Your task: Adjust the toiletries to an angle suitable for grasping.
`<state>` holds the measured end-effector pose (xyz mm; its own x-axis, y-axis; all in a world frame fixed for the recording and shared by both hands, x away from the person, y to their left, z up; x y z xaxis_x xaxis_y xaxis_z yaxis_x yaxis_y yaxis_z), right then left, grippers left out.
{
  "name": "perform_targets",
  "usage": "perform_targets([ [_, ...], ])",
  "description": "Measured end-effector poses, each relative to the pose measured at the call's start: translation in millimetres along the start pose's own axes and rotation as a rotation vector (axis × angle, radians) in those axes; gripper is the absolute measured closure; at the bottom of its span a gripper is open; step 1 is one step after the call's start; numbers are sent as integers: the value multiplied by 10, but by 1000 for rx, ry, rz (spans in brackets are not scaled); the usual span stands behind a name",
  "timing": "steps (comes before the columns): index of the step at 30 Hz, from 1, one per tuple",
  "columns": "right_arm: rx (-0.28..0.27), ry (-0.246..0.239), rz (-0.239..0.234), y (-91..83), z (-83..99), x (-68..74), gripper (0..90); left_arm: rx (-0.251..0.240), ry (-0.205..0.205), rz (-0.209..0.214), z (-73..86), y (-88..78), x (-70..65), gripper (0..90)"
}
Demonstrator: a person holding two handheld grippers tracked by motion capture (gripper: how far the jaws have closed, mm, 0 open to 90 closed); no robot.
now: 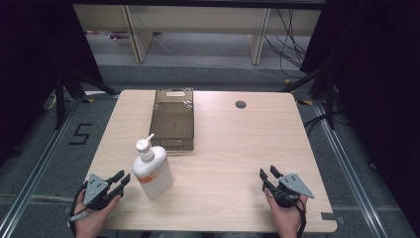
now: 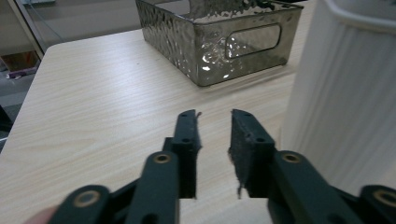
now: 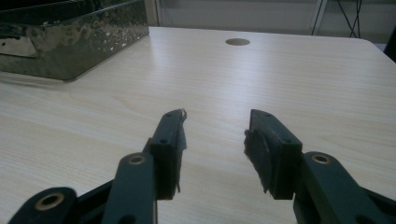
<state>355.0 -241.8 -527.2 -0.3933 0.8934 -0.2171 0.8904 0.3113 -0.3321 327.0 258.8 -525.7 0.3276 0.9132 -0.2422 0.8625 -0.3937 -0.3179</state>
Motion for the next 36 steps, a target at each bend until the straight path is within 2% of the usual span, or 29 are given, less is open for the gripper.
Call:
perform_targets([
  [6,14,1,3,-4,-4,13,607,2,6,36,8,-170,-87,890],
  [7,12,-8,7,-1,-2,7,608,-1,-2,57,-9,-225,-124,894],
  [8,16,4,3,-5,-5,14,608,-5,0,75,-23,-251,-154,895],
  [9,16,4,3,-5,-5,14,608,-5,0,75,-23,-251,-154,895],
  [10,18,8,4,-6,-5,17,609,0,7,92,-42,-291,-203,895],
  [11,4,17,5,16,-4,23,609,-4,15,130,-70,-321,-290,896],
  [12,4,17,5,16,-4,23,609,-4,15,130,-70,-321,-290,896],
  [13,25,23,6,-4,-4,32,609,-3,21,176,-97,-338,-406,896],
  [14,25,23,6,-4,-4,32,609,-3,21,176,-97,-338,-406,897],
  [15,27,31,5,-4,-5,41,609,6,40,201,-121,-352,-514,896],
  [16,27,31,5,-4,-5,41,609,6,40,201,-121,-352,-514,896],
  [17,20,32,9,3,-5,41,609,-4,35,228,-134,-341,-581,896],
  [18,-1,-10,15,16,-6,6,608,-2,29,239,-154,-345,-652,896],
  [21,13,-17,3,17,-4,5,607,-13,29,266,-180,-307,-733,896],
  [22,13,0,-4,19,-5,21,607,-13,29,266,-180,-307,-733,896],
  [24,11,-13,1,13,-7,11,605,5,40,256,-195,-266,-753,896],
  [28,13,-10,8,11,-7,13,604,3,41,267,-206,-214,-791,896],
  [30,6,4,-11,23,-8,25,602,8,51,262,-213,-189,-811,896],
  [34,0,-22,-1,25,-7,4,600,1,44,260,-219,-160,-806,896],
  [36,4,-14,-2,25,-7,9,599,5,42,239,-229,-160,-777,896],
])
Point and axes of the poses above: each handheld gripper's, and its own axes: y roughly forward along the jaws, z roughly out of its underside, x roughly to its left, the point moved 4 cm from there along y, roughly forward along the jaws, and after that the axes turned 15 degrees about -y, right-handed, at the moved point
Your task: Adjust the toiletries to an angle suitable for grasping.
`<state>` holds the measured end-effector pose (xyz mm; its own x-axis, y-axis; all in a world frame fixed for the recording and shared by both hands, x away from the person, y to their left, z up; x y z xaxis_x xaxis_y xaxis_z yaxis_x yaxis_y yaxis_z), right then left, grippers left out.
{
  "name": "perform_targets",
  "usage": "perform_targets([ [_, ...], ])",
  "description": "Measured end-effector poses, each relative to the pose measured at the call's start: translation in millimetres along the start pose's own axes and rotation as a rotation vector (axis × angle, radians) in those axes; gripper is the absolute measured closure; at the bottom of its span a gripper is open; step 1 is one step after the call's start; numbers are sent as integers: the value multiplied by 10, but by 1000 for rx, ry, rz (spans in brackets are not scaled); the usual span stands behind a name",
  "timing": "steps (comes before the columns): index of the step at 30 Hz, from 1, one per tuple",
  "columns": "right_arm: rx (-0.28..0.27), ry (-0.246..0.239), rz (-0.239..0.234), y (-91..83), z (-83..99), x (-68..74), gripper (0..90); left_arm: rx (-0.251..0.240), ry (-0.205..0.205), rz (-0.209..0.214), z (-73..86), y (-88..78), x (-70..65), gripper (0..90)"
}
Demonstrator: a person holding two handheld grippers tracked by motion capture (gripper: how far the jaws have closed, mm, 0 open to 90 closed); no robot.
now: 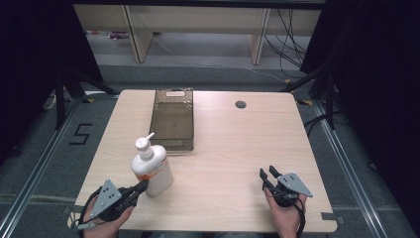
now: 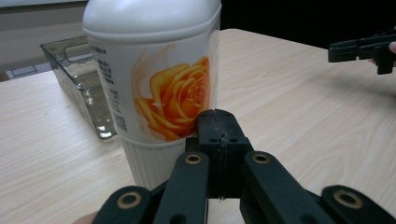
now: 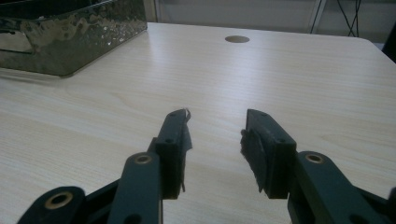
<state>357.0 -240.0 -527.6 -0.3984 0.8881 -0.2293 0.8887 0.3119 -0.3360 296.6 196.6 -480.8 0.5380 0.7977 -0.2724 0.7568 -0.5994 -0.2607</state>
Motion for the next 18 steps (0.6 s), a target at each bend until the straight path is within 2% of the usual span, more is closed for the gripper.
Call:
perform_targets([
  [2,1,-1,0,0,0,0,598,6,-3,-10,-2,-8,12,896],
  [4,5,22,-4,1,-1,17,597,-9,-13,-24,-15,-2,64,896],
  [7,6,20,0,3,0,15,596,-11,-20,-38,-23,-6,105,896],
  [10,15,15,7,3,3,11,593,0,-31,-80,-34,-20,194,896],
  [15,17,13,10,5,4,9,589,-20,-54,-98,-50,3,276,895],
  [18,10,15,5,4,2,9,586,-18,-51,-113,-55,-4,290,892],
])
Point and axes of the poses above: each handheld gripper's, and its own axes: y roughly forward along the jaws, z roughly out of its underside, x roughly to its left, the point moved 4 cm from there along y, roughly forward along the jaws, and after that the axes turned 15 degrees about -y, right-handed, at the moved point
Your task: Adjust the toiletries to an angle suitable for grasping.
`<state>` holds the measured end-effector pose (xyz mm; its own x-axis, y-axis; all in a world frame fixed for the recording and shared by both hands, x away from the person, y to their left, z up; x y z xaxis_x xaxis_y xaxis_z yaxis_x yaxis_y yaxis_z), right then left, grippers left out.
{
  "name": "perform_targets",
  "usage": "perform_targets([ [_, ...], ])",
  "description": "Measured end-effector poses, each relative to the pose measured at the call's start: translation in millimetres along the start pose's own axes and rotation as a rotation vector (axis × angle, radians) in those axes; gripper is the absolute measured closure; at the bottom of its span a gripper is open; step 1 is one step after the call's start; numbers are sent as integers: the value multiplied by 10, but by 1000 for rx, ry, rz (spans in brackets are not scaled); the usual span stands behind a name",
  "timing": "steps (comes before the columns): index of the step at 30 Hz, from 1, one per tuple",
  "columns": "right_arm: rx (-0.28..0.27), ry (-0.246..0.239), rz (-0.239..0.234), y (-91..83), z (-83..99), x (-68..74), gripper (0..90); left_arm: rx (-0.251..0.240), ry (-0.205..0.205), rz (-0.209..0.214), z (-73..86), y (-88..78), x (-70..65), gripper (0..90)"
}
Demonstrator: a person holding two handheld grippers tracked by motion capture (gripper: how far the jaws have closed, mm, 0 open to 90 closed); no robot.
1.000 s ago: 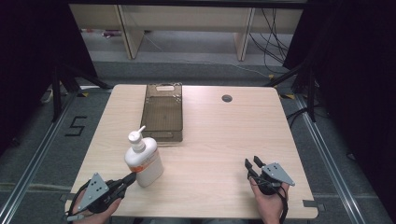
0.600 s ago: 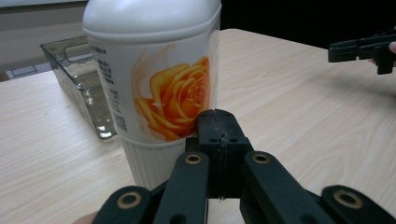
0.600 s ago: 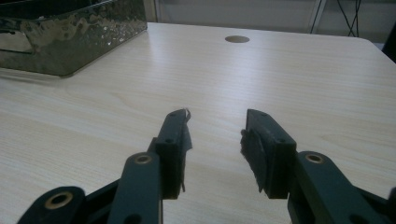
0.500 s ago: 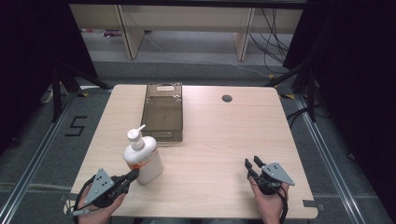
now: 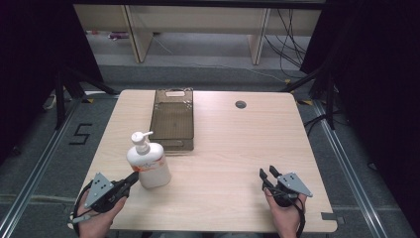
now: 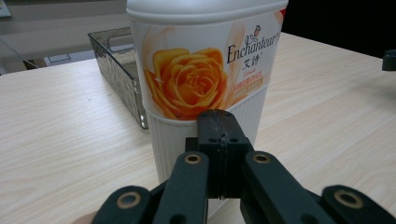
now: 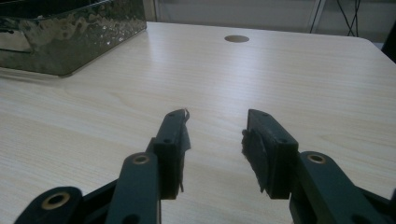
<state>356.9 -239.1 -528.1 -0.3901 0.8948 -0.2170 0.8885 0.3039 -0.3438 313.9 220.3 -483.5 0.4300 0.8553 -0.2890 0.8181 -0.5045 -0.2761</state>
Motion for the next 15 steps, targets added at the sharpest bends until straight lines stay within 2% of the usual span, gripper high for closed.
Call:
perform_targets([
  [2,-1,-1,0,-2,-1,-1,585,-2,0,-1,-1,0,0,884],
  [3,2,27,-5,-7,-2,19,581,-8,-2,3,-1,5,2,881],
  [4,1,1,-5,-6,-1,-3,579,-12,-2,-11,-8,-6,5,876],
  [5,1,1,-5,-6,-1,-3,579,-12,-2,-11,-8,-6,5,872],
  [7,-4,11,-1,-4,-1,-1,571,-51,-8,-15,-49,-52,-39,859],
  [9,-17,20,1,1,0,-3,564,-60,-9,-18,-64,-71,-57,832],
  [10,-26,10,2,8,-2,-10,561,-92,-12,-28,-112,-113,-110,816],
  [11,-26,10,2,8,-2,-10,561,-92,-12,-28,-112,-113,-110,804],
  [12,-15,-1,17,-17,2,-28,554,-126,-1,-38,-174,-147,-174,787],
  [13,-12,5,13,-23,2,-22,552,-126,-1,-38,-174,-147,-174,770],
  [14,-21,6,15,-18,4,-24,548,-166,-5,-52,-250,-171,-238,730],
  [15,-8,22,-1,-25,7,-16,543,-166,-5,-52,-250,-171,-238,700],
])
Point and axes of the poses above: each handheld gripper's, and its own axes: y roughly forward along the jaws, z roughly out of its underside, x roughly to its left, the point moved 4 cm from there along y, roughly forward along the jaws, and after that the axes turned 15 degrees about -y, right-handed, at the moved point
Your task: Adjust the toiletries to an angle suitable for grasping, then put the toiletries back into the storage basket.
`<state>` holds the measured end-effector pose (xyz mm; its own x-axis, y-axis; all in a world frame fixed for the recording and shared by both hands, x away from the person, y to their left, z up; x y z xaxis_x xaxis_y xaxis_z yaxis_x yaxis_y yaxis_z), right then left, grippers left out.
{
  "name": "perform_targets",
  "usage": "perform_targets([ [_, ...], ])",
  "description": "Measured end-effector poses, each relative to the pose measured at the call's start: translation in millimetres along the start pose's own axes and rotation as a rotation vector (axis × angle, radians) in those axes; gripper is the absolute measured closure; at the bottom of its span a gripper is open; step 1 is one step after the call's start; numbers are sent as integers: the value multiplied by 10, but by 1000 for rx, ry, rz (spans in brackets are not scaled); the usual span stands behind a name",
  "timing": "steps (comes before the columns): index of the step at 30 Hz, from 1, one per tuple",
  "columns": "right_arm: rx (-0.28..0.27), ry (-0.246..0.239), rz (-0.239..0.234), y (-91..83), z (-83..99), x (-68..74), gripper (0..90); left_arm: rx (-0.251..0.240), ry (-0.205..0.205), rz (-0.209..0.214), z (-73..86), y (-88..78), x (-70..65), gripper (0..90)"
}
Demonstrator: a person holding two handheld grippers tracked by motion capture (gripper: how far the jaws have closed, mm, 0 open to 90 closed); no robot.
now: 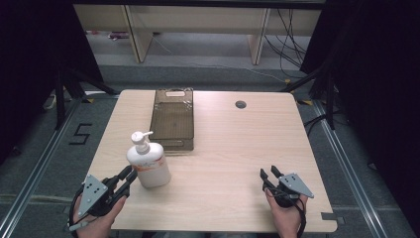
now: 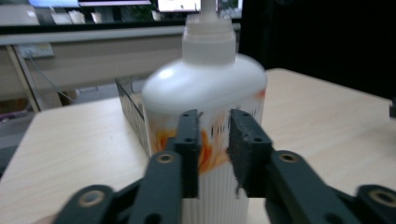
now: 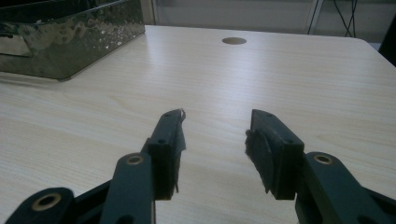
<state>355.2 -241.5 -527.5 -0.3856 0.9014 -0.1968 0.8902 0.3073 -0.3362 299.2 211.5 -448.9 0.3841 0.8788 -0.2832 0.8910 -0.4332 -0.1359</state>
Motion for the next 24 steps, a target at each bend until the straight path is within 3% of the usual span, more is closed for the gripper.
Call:
perform_targets([
  [1,0,0,0,0,0,0,543,-21,-5,-10,-43,-4,-28,700],
  [5,-1,2,19,-6,4,-17,527,-112,-29,-82,-230,6,-111,524],
  [10,-1,-20,20,-9,4,-20,518,-122,-29,-100,-294,90,-147,474],
  [12,-10,-8,5,3,3,-10,514,-131,-18,-99,-328,132,-198,462],
  [15,-2,-13,21,-10,4,-5,508,-140,-8,-107,-377,206,-260,453],
  [24,-10,10,5,20,1,-9,498,-142,-4,-157,-419,336,-272,443],
])
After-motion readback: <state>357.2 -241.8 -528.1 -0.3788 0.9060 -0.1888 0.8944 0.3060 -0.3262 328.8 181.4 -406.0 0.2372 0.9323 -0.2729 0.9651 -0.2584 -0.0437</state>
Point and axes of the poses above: each handheld gripper's, and its own axes: y roughly forward along the jaws, z roughly out of its underside, x roughly to its left, the point moved 4 cm from there along y, roughly forward along the jaws, and after that the axes turned 15 degrees about -y, right-handed, at the moved point
